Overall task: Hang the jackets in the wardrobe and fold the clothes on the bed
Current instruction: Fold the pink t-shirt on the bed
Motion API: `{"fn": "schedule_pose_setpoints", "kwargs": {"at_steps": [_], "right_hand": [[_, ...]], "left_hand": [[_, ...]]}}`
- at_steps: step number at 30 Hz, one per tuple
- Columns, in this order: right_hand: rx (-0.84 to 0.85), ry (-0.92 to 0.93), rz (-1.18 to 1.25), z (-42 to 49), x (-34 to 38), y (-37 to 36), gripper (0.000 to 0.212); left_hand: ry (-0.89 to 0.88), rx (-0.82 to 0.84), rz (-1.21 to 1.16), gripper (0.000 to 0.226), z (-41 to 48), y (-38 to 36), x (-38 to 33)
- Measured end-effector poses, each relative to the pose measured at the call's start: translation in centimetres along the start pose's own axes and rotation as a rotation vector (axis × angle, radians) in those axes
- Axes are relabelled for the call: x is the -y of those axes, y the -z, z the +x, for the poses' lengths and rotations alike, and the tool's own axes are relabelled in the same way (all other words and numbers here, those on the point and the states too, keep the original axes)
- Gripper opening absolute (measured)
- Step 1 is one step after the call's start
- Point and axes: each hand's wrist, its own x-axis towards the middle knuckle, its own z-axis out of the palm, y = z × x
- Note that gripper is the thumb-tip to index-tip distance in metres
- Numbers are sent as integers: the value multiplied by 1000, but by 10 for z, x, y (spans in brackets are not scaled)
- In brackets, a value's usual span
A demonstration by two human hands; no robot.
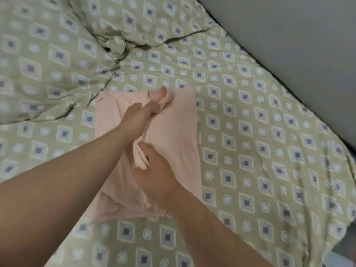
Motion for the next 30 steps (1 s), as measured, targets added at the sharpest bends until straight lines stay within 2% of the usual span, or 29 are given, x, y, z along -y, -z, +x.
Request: {"fn": "schedule_pose_setpoints", "kwargs": {"at_steps": [1, 2, 5, 9, 11, 14, 17, 19, 21, 23, 25, 26, 28, 30], "right_hand": [[34, -9, -15, 6, 0, -15, 63], [58, -25, -27, 11, 0, -30, 62], [82, -78, -28, 18, -5, -68, 53], [36, -107, -24, 20, -12, -86, 58], [35, -109, -33, 19, -13, -88, 62], [135, -84, -50, 19, -7, -97, 71], [190, -80, -69, 20, 1, -109, 62], [188, -77, -58, 12, 4, -108, 57], [28, -37, -83, -5, -1, -86, 49], [-347, 4, -228, -25, -20, -48, 37], [-656, -104, -411, -48, -41, -5, 37], [-668, -232, -415, -55, -48, 12, 40], [-486, -481, -251, -64, -59, 28, 38], [-334, -538, -64, -66, -69, 30, 21]], "left_hand": [[-6, -26, -10, 50, -1, 13, 10], [-36, -49, 38, 51, 1, 23, 22], [-31, -133, 114, 24, 8, 44, 48], [42, -111, -97, 11, 14, 53, 49], [31, -150, -168, 18, 14, 60, 49], [-15, -247, -53, 17, 13, 74, 51], [-22, -389, 64, 10, 8, 91, 61], [25, -465, 21, 17, -7, 100, 75], [93, -483, -20, 25, -37, 101, 95], [186, -493, -40, 28, -76, 93, 115], [240, -445, 53, 32, -108, 81, 128], [252, -399, 101, 31, -118, 77, 132], [317, -291, 48, 20, -129, 74, 141], [381, -181, -121, 19, -132, 79, 150]]}}
